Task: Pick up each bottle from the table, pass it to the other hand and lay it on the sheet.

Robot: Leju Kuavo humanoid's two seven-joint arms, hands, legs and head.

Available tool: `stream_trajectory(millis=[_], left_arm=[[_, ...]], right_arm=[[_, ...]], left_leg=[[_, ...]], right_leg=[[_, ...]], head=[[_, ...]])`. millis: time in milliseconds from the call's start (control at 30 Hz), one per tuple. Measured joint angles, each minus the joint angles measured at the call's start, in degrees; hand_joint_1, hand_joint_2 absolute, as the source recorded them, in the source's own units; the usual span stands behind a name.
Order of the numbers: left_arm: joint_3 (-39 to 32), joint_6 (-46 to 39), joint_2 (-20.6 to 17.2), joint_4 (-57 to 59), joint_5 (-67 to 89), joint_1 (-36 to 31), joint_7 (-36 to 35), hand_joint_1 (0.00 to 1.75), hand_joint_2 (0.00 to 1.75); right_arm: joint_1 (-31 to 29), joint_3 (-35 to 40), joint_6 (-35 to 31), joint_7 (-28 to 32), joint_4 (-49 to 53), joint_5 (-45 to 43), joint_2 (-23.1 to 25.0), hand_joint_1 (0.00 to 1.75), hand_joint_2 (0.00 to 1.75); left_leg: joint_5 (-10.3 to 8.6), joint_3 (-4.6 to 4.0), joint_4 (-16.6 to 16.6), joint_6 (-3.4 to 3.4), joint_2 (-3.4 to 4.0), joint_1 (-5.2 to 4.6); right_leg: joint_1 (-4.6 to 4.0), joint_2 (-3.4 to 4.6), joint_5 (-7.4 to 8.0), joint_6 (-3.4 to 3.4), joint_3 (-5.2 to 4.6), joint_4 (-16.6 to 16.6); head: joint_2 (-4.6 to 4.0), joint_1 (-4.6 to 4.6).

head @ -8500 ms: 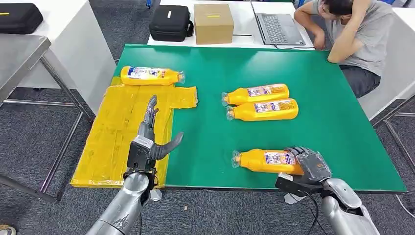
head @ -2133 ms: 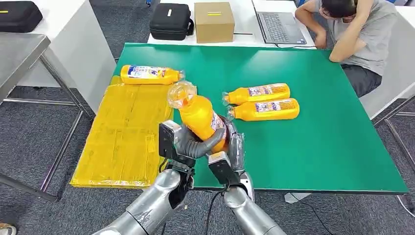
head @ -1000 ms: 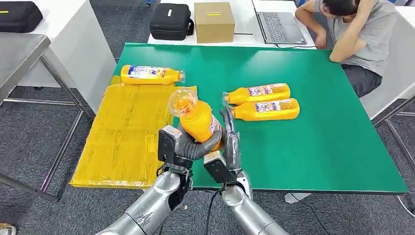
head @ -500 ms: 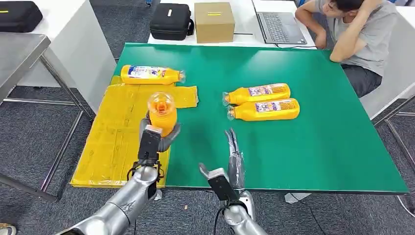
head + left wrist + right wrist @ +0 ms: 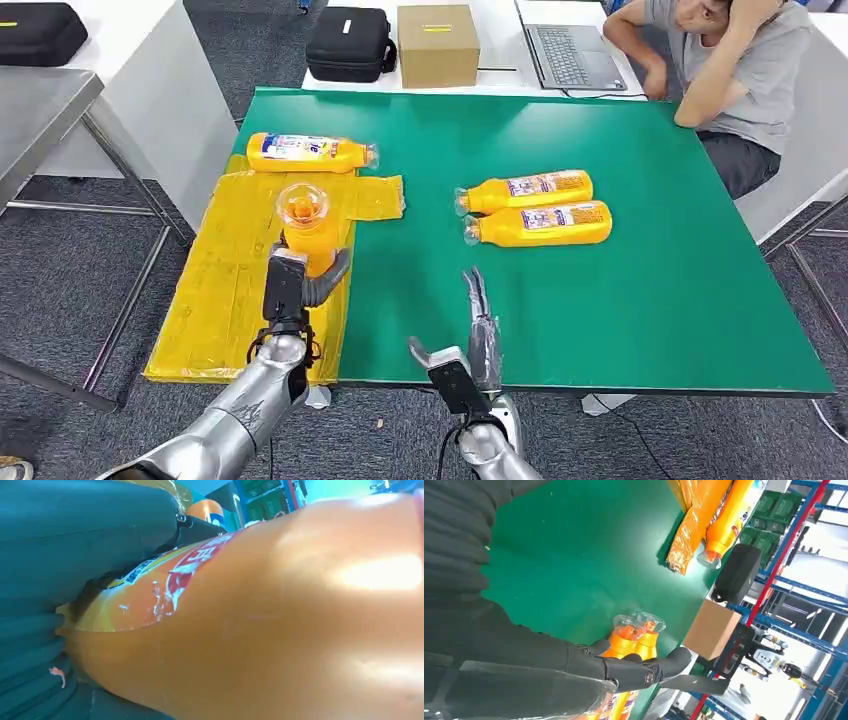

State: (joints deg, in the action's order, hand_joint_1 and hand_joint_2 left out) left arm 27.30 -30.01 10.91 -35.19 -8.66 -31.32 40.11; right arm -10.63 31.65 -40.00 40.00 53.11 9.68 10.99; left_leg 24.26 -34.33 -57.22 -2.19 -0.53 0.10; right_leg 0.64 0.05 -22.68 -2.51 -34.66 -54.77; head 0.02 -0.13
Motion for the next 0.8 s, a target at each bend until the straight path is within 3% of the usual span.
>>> stream_trajectory(millis=[100, 167, 233, 300, 400, 500, 667, 800], left_arm=[[-0.1, -3.1, -0.1, 0.3, 3.1, -0.1, 0.0, 1.75, 1.75], [-1.5, -7.6, 0.0, 0.2, 13.0, 0.1, -0.4, 1.75, 1.75], [-7.4, -9.4, 0.7, -2.0, 34.1, 1.2, -2.0, 1.75, 1.75], [-15.8, -9.6, 1.7, -5.9, 64.8, 2.2, -5.5, 1.75, 1.75], [-21.9, -9.6, 1.7, -8.3, 102.9, 2.6, -15.1, 1.75, 1.75], [-22.7, -9.7, 1.2, -8.3, 101.5, 2.9, -24.1, 1.75, 1.75], [-23.2, -9.7, 0.5, -8.3, 98.8, 3.0, -25.1, 1.75, 1.75], [-21.8, -9.7, -0.1, -8.0, 98.7, 3.0, -30.3, 1.75, 1.75]], right_arm=[[0.0, 0.0, 0.0, 0.0, 0.0, -0.4, 0.0, 0.00, 1.75], [0.0, 0.0, 0.0, 0.0, 0.0, -0.5, 0.0, 0.00, 1.75], [0.0, 0.2, 0.0, 0.0, 0.0, -0.6, 0.0, 0.00, 1.75], [0.0, 0.2, 0.0, 0.0, -0.1, -0.6, 0.1, 0.00, 1.75], [-0.2, 0.4, 0.0, 0.0, -0.2, -1.0, 0.1, 0.00, 1.75], [-0.3, 0.8, 0.0, 0.0, -0.5, -1.5, 0.3, 0.00, 1.75], [-0.6, 1.1, 0.0, 0.0, -0.7, -1.6, 0.3, 0.00, 1.75], [-0.8, 1.5, 0.0, 0.0, -0.9, -1.7, 0.4, 0.00, 1.75]], left_leg=[[0.00, 0.00, 0.0, 0.00, 0.00, 0.00], [0.00, -0.01, 0.0, 0.00, 0.00, 0.00], [0.00, 0.00, 0.0, 0.00, 0.01, 0.00], [0.00, 0.00, 0.0, 0.00, 0.02, 0.00], [0.00, -0.03, 0.0, 0.00, 0.04, -0.01], [0.00, -0.02, 0.0, 0.02, 0.08, 0.01], [-0.09, -0.05, 0.0, 0.13, -0.02, 0.03], [-0.09, -0.05, 0.0, 0.13, 0.00, 0.02]], right_leg=[[0.00, 0.00, 0.00, 0.00, 0.00, 0.0], [0.00, 0.00, 0.00, 0.00, 0.00, 0.0], [0.01, 0.01, 0.00, 0.00, -0.01, 0.0], [0.01, 0.02, 0.00, 0.00, -0.01, 0.0], [0.01, 0.01, 0.00, 0.00, -0.01, 0.0], [-0.01, 0.04, 0.09, 0.13, -0.09, 0.0], [-0.02, -0.04, 0.08, 0.15, -0.09, -0.1], [-0.01, -0.02, 0.08, 0.15, -0.11, -0.1]], head=[[0.00, 0.00], [0.00, 0.00], [0.00, 0.00], [0.00, 0.02], [0.00, 0.04], [0.00, -0.02], [0.00, 0.00], [0.00, 0.00]])
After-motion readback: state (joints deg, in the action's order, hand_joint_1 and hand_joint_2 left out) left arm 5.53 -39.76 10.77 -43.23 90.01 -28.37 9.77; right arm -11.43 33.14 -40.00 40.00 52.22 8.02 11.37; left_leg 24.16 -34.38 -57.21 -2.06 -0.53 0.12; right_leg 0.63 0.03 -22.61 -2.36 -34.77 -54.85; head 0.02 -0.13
